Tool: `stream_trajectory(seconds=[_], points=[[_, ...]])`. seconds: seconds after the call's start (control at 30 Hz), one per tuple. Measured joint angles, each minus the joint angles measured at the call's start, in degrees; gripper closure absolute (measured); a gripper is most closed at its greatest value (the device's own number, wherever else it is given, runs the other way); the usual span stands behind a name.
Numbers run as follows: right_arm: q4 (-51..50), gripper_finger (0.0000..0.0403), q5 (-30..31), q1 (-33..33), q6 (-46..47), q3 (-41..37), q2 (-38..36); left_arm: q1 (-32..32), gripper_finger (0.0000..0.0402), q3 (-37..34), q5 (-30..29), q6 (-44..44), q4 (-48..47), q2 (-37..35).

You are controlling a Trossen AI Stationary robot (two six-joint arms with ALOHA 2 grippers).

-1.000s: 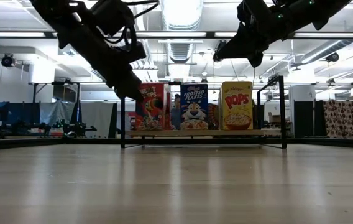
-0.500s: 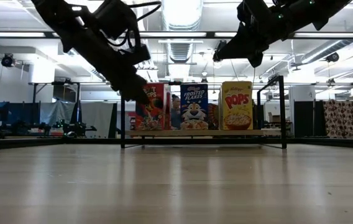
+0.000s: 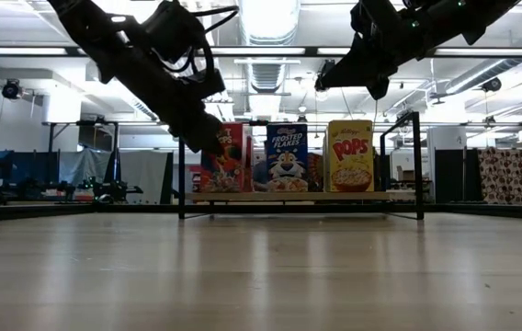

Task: Stack cereal on shelf
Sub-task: Put the red cereal box on the shelf aligned with the other red cereal boxes

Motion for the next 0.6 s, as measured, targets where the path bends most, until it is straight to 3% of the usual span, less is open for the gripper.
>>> stream_trajectory(seconds=[0.6], points=[[0.0,0.0394,-0.07,-0.01,0.0,0.0,0.0,0.66,0.0401,0.11,0.0,1.98,0.88,0.0]])
